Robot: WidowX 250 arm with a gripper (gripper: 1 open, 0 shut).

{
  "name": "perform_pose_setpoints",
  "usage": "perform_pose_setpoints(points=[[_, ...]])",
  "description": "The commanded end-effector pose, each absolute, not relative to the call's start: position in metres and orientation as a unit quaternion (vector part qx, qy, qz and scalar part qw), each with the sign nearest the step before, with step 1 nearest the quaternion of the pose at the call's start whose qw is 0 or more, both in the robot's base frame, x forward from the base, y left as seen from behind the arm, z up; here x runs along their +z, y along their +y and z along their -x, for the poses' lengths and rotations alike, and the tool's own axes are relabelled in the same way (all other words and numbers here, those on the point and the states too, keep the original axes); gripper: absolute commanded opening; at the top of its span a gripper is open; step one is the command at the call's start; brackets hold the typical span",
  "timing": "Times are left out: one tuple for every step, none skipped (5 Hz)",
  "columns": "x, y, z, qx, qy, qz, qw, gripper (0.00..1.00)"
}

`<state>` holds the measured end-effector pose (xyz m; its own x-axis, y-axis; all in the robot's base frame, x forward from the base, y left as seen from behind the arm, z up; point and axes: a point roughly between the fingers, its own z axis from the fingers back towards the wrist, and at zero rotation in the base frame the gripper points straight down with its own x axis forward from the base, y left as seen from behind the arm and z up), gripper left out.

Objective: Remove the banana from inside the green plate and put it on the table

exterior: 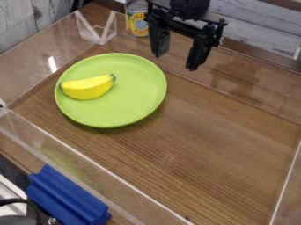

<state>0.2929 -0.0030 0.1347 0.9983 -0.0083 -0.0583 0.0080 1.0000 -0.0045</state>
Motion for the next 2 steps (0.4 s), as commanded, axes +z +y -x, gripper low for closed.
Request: perform_pose_setpoints(points=[[0.13, 0.009, -0.288, -0.012, 0.03, 0.003, 0.999, 1.0], [0.128, 0.03, -0.279, -0.034, 0.025, 0.004, 0.999, 1.0]])
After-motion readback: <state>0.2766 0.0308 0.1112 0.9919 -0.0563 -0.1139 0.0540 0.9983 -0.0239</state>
